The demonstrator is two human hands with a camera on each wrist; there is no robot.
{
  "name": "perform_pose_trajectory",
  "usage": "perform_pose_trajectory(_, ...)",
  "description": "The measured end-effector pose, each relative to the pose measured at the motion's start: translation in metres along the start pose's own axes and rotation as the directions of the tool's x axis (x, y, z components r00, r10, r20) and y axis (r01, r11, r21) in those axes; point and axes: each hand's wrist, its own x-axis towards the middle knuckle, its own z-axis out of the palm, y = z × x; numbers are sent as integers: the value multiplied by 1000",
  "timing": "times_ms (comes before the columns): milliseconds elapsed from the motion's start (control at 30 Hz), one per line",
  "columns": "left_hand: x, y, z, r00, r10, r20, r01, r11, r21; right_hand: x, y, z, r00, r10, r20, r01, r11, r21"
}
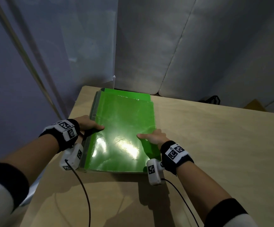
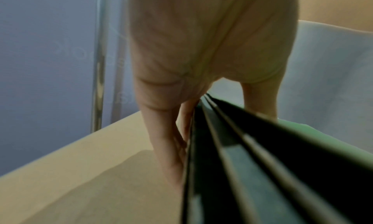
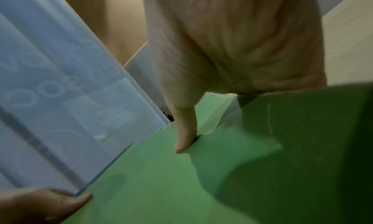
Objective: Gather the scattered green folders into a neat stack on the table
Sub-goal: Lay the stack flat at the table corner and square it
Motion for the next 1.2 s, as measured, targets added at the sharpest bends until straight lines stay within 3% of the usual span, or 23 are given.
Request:
perform_pose_trajectory(233,-2,0,1,1000,20,4,-20,1000,-1,-1,-10,-10,995,-63,73,80,959,-271)
perform_pose_trajectory(367,-3,0,2,999,47,7,-47,999,-16,-7,-11,-23,996,-91,-19,76,910,-408)
perform_pose_trajectory(533,-9,-13,1,989,141,35,-138,988,-64,-10,12,-30,985,-166,40,171,973,-155)
perform_pose_trajectory(733,-34,-42,14,941,286,182,-269,956,-114,-21,48,-22,974,-225,40,224,974,13)
perform_pose_trajectory(833,-46,-47,29,952,297,70,-288,950,-124,-34,54,-15,974,-212,81,213,977,-3)
perform_pose_trajectory(967,-51,-43,43,966,248,-75,-258,947,-192,-37,44,-2,974,-225,21,226,969,-96)
perform_pose_trajectory(1100,-55,-40,44,973,224,-55,-230,924,-307,-29,38,7,980,-199,-21,194,968,-161)
perform_pose_trajectory(1200,-56,-40,44,979,201,-43,-202,900,-385,-33,36,8,982,-188,-24,184,976,-113)
